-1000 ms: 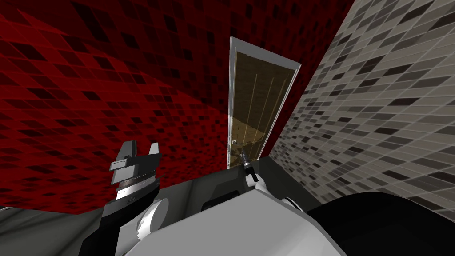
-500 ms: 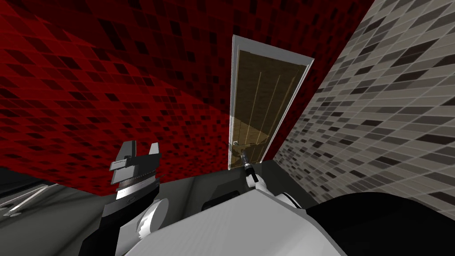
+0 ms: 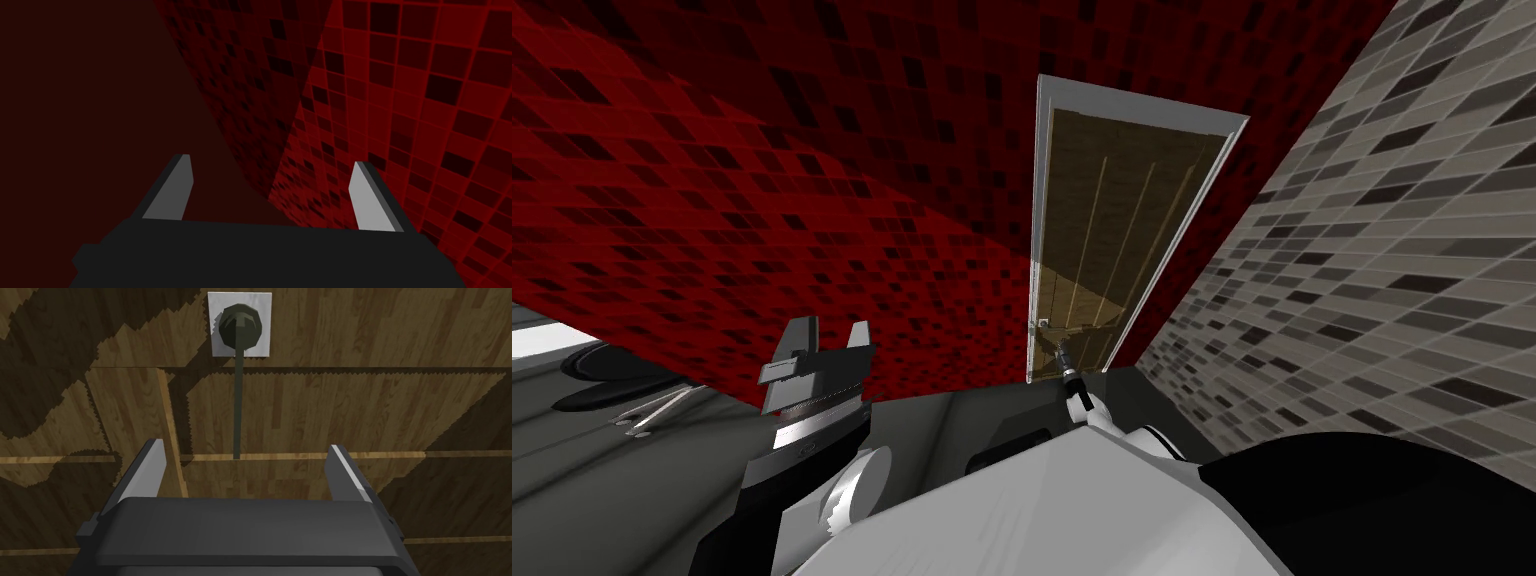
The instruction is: Pull the door open
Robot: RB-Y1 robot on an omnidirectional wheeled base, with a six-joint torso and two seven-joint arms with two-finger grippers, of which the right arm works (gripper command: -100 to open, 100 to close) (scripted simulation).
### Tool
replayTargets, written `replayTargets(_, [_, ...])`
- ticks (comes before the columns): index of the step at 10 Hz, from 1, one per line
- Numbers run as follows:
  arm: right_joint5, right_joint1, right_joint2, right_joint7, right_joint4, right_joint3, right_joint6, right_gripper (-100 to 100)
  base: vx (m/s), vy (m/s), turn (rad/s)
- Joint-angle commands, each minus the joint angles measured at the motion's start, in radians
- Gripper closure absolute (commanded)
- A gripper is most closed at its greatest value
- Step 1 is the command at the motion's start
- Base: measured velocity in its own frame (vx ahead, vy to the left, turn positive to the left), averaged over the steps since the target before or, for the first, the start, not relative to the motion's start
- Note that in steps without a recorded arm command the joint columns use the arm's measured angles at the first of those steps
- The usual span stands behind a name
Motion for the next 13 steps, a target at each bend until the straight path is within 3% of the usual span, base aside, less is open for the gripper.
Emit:
replayTargets(1, [-0.022, 0.017, -0.019, -0.007, 0.001, -0.005, -0.009, -100, 0.105, 0.016, 0.235])
replayTargets(3, [-0.049, 0.036, -0.043, -0.016, 0.002, -0.010, -0.019, -100, 0.215, 0.023, 0.192])
replayTargets(4, [-0.049, 0.036, -0.043, -0.016, 0.002, -0.010, -0.019, -100, 0.127, 0.034, 0.043])
replayTargets(5, [-0.078, 0.059, -0.069, -0.026, 0.004, -0.016, -0.031, -100, 0.124, 0.049, 0.286])
replayTargets(6, [-0.078, 0.058, -0.069, -0.026, 0.038, -0.016, -0.031, -100, 0.135, 0.018, 0.128])
replayTargets(7, [-0.078, 0.059, -0.069, -0.026, 0.041, -0.016, -0.031, -100, 0.066, -0.008, -0.050])
replayTargets(9, [-0.078, 0.059, -0.069, -0.026, 0.004, -0.016, -0.031, -100, -0.009, -0.019, -0.011])
replayTargets(11, [-0.121, 0.091, -0.107, -0.041, 0.006, -0.025, -0.048, -100, 0.140, -0.015, 0.274])
replayTargets(13, [-0.121, 0.091, -0.107, -0.041, 0.006, -0.025, -0.048, -100, 0.103, -0.026, -0.002])
